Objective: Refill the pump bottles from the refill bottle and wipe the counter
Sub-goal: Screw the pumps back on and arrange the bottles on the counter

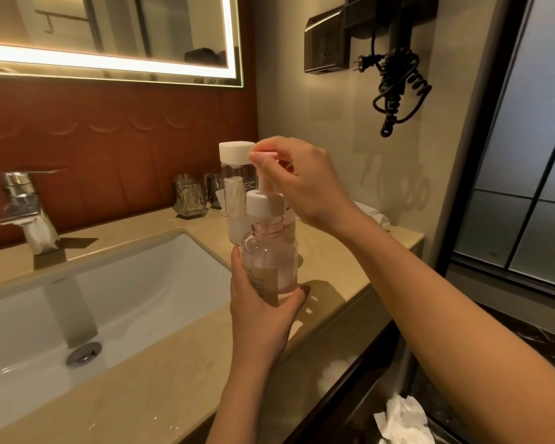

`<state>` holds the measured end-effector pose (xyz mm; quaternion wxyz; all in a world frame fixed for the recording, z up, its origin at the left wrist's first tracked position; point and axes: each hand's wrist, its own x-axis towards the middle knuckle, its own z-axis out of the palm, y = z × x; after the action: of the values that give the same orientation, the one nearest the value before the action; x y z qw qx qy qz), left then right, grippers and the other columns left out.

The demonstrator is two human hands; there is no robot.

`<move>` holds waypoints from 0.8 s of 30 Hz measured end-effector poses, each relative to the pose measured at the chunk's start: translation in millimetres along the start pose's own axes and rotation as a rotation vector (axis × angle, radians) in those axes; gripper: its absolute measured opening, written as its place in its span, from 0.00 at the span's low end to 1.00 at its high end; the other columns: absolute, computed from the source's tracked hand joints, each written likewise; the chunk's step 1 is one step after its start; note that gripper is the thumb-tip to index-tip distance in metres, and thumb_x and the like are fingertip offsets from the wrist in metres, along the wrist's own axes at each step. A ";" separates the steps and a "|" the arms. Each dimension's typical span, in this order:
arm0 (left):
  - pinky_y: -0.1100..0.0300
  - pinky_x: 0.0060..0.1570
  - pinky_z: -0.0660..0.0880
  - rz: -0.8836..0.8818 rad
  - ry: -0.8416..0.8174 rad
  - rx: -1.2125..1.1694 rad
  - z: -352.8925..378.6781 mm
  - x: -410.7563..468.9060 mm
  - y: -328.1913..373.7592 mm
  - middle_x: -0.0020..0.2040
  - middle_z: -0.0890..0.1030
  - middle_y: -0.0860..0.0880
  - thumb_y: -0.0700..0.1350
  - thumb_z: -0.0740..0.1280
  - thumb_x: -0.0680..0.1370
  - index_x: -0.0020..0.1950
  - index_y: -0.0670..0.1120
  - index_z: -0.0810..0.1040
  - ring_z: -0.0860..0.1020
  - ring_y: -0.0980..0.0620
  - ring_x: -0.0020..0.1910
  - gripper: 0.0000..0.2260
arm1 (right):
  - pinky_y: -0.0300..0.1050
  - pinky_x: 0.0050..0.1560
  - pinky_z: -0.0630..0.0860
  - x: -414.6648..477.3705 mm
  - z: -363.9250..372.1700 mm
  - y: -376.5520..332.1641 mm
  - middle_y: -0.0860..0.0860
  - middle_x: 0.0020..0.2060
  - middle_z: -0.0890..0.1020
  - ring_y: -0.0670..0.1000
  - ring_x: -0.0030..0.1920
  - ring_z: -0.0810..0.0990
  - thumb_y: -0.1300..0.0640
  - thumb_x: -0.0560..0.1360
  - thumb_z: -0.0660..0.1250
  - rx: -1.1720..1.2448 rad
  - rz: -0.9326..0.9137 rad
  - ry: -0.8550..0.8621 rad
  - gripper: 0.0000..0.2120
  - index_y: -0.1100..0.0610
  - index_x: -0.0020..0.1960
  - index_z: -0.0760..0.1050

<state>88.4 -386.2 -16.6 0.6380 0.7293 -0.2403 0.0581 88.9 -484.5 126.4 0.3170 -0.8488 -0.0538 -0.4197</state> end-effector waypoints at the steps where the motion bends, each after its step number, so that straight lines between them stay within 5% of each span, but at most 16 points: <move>1: 0.58 0.64 0.64 0.001 -0.002 0.000 -0.2 -0.3 0.3 0.74 0.60 0.55 0.49 0.77 0.66 0.76 0.59 0.47 0.61 0.53 0.71 0.49 | 0.30 0.44 0.72 -0.7 -0.8 0.9 0.51 0.55 0.80 0.45 0.51 0.75 0.51 0.78 0.62 -0.008 0.000 -0.007 0.14 0.57 0.60 0.77; 9: 0.51 0.68 0.66 -0.006 -0.004 -0.012 -1.4 -1.6 2.2 0.74 0.61 0.55 0.50 0.78 0.66 0.76 0.59 0.48 0.62 0.52 0.71 0.49 | 0.31 0.47 0.72 -10.3 7.4 7.6 0.51 0.55 0.79 0.44 0.51 0.75 0.51 0.77 0.63 0.005 0.048 -0.070 0.15 0.57 0.60 0.76; 16: 0.55 0.66 0.65 -0.018 -0.013 -0.016 -0.3 -1.0 3.5 0.74 0.59 0.55 0.50 0.77 0.66 0.76 0.59 0.47 0.61 0.52 0.72 0.49 | 0.36 0.51 0.77 -21.9 7.5 11.5 0.49 0.56 0.79 0.45 0.53 0.76 0.52 0.76 0.66 0.193 0.100 -0.054 0.15 0.56 0.60 0.76; 24: 0.62 0.61 0.62 -0.024 -0.018 -0.014 -0.5 -1.5 4.6 0.74 0.59 0.55 0.48 0.77 0.67 0.76 0.57 0.47 0.60 0.53 0.72 0.48 | 0.37 0.54 0.77 -30.2 5.9 21.3 0.49 0.63 0.72 0.43 0.56 0.75 0.55 0.72 0.71 0.423 0.227 -0.133 0.29 0.51 0.70 0.63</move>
<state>85.2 -385.6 -13.0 0.6414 0.7283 -0.2375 0.0423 81.1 -492.7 90.7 0.5287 -0.7898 -0.0655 -0.3041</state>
